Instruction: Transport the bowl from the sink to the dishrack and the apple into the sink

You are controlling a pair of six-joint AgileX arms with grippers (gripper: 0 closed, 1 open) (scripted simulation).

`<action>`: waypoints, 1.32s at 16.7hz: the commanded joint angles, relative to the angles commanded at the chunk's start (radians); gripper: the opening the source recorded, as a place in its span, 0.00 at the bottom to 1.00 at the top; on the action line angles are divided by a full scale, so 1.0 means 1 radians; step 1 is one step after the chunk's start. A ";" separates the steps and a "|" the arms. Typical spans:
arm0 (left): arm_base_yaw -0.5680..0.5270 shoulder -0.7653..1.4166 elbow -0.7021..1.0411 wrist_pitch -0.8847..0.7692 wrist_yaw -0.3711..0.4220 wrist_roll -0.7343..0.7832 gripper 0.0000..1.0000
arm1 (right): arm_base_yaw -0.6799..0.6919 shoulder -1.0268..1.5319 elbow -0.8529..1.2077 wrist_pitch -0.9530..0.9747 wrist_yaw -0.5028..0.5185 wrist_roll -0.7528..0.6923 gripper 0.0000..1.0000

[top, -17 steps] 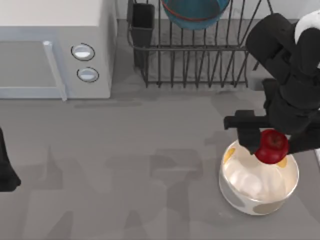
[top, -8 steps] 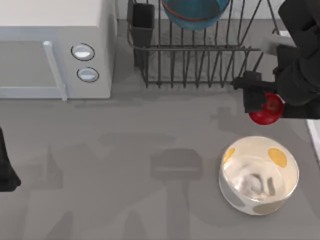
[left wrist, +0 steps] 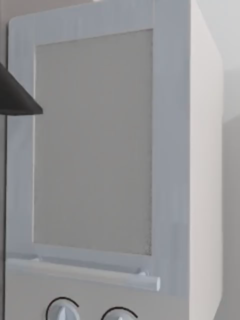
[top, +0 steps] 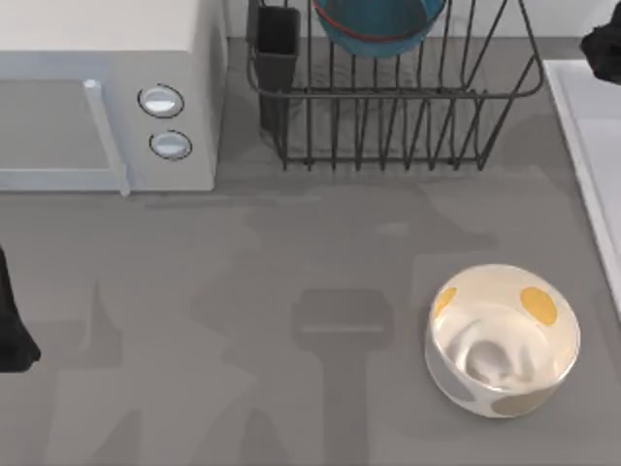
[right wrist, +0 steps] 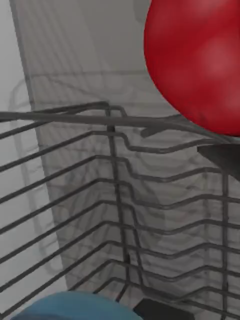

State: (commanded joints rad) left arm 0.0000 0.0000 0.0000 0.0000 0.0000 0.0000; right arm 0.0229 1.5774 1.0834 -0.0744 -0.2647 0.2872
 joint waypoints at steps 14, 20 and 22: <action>0.000 0.000 0.000 0.000 0.000 0.000 1.00 | -0.545 -0.085 -0.479 0.971 -0.233 -0.265 0.00; 0.000 0.000 0.000 0.000 0.000 0.000 1.00 | -0.545 -0.084 -0.485 0.978 -0.235 -0.266 0.00; 0.000 0.000 0.000 0.000 0.000 0.000 1.00 | -0.547 -0.069 -0.487 0.992 -0.235 -0.266 0.00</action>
State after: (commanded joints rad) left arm 0.0000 0.0000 0.0000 0.0000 0.0000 0.0000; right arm -0.5237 1.5081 0.5962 0.9178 -0.4994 0.0211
